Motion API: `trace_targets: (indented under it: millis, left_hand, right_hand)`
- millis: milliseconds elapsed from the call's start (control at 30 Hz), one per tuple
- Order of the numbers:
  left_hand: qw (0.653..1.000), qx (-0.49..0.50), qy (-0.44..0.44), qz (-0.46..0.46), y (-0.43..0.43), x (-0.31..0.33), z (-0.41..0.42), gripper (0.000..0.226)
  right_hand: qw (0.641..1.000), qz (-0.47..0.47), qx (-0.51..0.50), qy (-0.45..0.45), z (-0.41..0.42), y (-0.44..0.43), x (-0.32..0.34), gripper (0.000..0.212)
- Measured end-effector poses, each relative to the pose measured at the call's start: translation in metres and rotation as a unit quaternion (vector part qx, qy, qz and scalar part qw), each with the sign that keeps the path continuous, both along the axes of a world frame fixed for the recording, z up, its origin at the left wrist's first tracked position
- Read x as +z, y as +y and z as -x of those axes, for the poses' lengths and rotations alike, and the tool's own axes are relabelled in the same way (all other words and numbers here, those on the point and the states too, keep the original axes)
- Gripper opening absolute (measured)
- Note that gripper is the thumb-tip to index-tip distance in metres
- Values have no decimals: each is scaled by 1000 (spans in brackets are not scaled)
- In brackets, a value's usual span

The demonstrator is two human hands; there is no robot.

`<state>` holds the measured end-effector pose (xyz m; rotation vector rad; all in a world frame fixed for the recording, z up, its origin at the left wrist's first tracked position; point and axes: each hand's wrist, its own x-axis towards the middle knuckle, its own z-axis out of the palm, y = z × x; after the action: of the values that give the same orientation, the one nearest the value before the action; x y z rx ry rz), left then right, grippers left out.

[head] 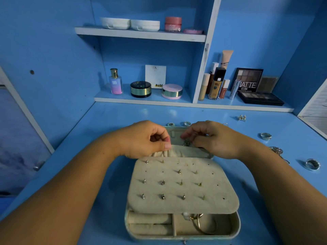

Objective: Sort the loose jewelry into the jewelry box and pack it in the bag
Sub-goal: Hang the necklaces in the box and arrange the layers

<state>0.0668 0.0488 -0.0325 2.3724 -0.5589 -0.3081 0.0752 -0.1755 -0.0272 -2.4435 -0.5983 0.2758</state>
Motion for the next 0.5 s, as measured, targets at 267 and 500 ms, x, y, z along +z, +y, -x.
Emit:
trace_targets:
  millis: [267,500]
  left_hand:
    - [1000,4,-2,-1,0,-2,-1,12]
    - [1000,4,4,7,0,-1,0,12]
  right_hand:
    - [999,35,24,17,7,1,7,28]
    - [997,56,25,-41,5,2,2,8]
